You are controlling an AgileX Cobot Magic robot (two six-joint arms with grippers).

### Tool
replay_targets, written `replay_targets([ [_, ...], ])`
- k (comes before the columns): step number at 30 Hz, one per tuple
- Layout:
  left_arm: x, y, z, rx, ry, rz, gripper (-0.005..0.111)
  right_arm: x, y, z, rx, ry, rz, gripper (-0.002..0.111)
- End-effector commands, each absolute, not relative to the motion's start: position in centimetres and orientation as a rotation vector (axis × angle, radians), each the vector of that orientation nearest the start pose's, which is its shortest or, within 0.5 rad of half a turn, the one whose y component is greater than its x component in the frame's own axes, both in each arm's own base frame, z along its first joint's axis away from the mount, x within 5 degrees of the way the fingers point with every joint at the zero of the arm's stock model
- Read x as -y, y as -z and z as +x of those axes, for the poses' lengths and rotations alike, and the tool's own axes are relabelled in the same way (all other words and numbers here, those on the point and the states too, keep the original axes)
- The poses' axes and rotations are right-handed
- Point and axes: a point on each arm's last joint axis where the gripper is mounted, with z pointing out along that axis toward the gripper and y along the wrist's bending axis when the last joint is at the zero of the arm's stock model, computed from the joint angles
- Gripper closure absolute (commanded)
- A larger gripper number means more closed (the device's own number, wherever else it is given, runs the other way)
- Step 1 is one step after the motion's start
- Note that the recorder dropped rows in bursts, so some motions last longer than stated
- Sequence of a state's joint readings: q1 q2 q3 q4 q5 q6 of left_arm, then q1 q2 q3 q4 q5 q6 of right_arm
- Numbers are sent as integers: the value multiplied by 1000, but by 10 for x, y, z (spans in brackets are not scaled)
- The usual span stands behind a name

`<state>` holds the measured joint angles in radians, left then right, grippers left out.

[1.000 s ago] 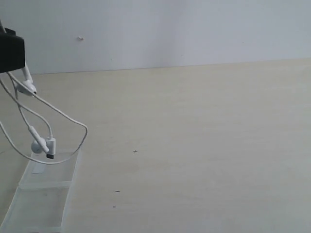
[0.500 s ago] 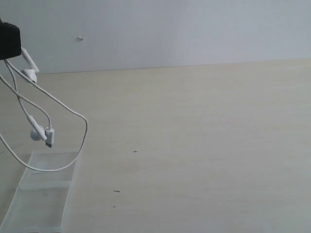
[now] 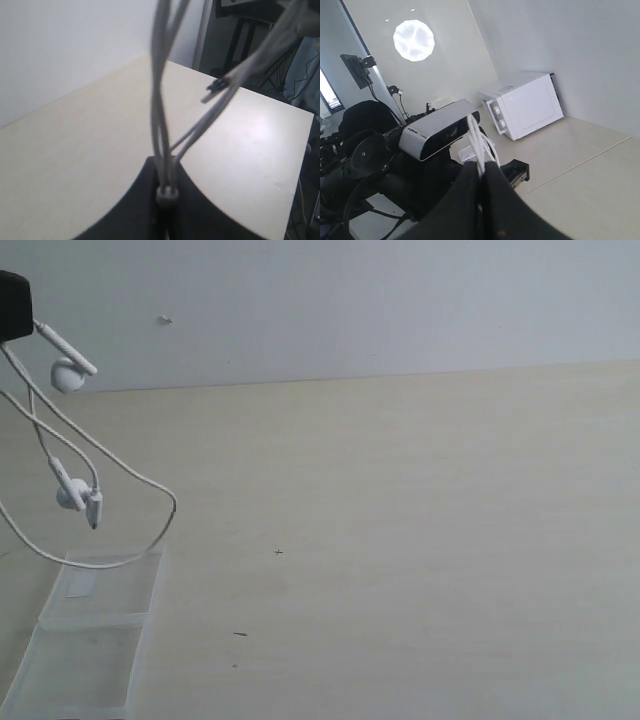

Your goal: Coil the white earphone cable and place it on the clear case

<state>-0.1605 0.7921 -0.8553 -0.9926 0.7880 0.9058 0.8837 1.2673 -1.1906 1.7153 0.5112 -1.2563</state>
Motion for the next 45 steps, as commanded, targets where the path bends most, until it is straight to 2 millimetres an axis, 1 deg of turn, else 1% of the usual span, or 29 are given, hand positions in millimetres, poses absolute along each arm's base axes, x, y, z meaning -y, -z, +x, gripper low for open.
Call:
replay_targets([
  [1,74,-381,133,-1813,611,667,107,-240,-443,138,-1503,-1478,-762,108],
  [4,74,-380,134,-1817,595,673,107,-240,-437,141,-1581,-1439,-752,108],
  [6,73,-380,134,-1821,591,672,107,-239,-432,144,-1638,-1385,-735,104],
  [9,73,-380,134,-1826,591,668,107,-237,-425,148,-1716,-1303,-730,89],
  [12,73,-379,134,-1832,588,671,107,-235,-417,153,-1795,-1184,-742,72],
  [13,73,-379,134,-1833,590,669,107,-234,-414,154,-1829,-1160,-730,69],
  [14,73,-379,133,-1840,593,670,107,-230,-407,157,-1902,-1074,-729,65],
  [20,71,-378,133,-1869,559,679,107,-219,-391,163,-2079,-853,-709,64],
  [26,71,-383,131,-1865,544,703,107,-219,-391,164,-2072,-848,-695,64],
  [28,71,-383,131,-1868,541,708,107,-218,-395,163,-2051,-859,-684,64],
  [29,70,-382,131,-1876,528,718,107,-214,-402,161,-2005,-863,-686,65],
  [30,70,-381,131,-1889,528,715,107,-208,-410,156,-1937,-844,-729,65],
  [31,70,-381,131,-1892,529,712,107,-205,-414,153,-1900,-827,-763,65],
  [33,70,-380,131,-1895,524,716,107,-197,-421,143,-1802,-757,-925,65],
  [34,70,-380,131,-1899,522,722,107,-194,-420,136,-1763,-719,-1054,65],
  [36,70,-378,129,-1919,530,751,107,-194,-414,131,-1752,-690,-1199,65],
  [42,71,-365,116,-2041,558,917,107,-198,-396,128,-1833,-653,-1390,65],
  [45,70,-360,111,-2093,568,985,107,-201,-387,129,-1844,-633,-1480,65],
])
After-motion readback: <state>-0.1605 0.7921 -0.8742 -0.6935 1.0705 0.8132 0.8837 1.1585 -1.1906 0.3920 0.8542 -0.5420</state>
